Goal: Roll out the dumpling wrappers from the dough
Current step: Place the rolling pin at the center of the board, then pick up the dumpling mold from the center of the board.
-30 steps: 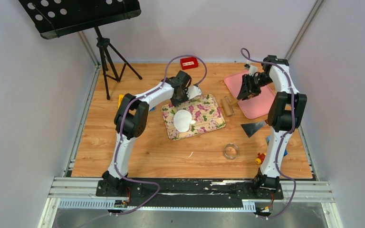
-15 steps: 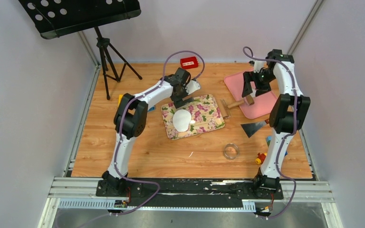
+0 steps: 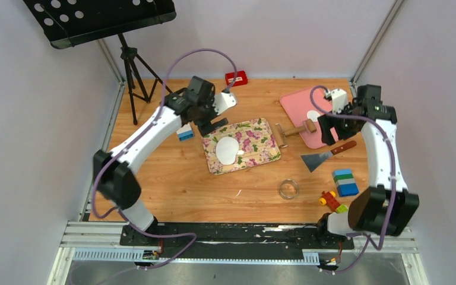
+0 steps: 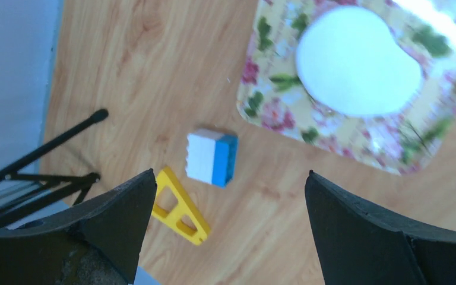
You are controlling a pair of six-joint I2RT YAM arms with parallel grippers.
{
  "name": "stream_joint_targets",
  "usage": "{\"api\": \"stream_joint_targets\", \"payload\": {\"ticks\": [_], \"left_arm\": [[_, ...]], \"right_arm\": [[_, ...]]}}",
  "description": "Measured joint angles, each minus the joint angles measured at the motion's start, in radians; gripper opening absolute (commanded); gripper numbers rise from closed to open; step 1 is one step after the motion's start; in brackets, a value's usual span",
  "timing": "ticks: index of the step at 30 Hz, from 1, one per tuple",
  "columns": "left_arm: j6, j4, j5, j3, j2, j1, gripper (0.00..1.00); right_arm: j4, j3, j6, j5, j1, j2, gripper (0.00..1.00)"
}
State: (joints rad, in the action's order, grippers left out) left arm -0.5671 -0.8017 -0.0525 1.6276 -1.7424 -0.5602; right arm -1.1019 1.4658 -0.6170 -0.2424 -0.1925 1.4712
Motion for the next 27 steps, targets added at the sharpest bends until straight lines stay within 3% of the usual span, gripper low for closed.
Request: {"api": "stream_joint_targets", "payload": {"ticks": [4,6,9,12,17,25,27], "left_arm": [[-0.024,-0.053,0.076,-0.182,0.261,0.000,1.00],[-0.044,-0.077,0.095,-0.303,0.385,0.000,1.00],[-0.057,-0.086,0.097,-0.479,0.527,0.000,1.00],[-0.061,-0.089,0.096,-0.650,0.644,0.000,1.00],[-0.055,-0.041,0.097,-0.839,0.761,0.000,1.00],[-0.047,0.017,0.128,-0.887,0.810,0.005,1.00],[-0.044,0.030,0.134,-0.894,0.817,0.005,1.00]], "right_arm": [[-0.002,-0.259,-0.125,-0.164,0.059,-0.282,0.81],[0.018,-0.373,-0.154,-0.185,0.194,-0.438,0.81],[0.040,-0.485,-0.163,-0.182,0.422,-0.531,0.76],[0.070,-0.560,-0.151,-0.142,0.537,-0.497,0.72],[0.145,-0.615,-0.116,-0.056,0.556,-0.352,0.68],[0.265,-0.668,-0.073,0.029,0.572,-0.227,0.56],[0.289,-0.681,-0.067,0.048,0.594,-0.199,0.46]]}}
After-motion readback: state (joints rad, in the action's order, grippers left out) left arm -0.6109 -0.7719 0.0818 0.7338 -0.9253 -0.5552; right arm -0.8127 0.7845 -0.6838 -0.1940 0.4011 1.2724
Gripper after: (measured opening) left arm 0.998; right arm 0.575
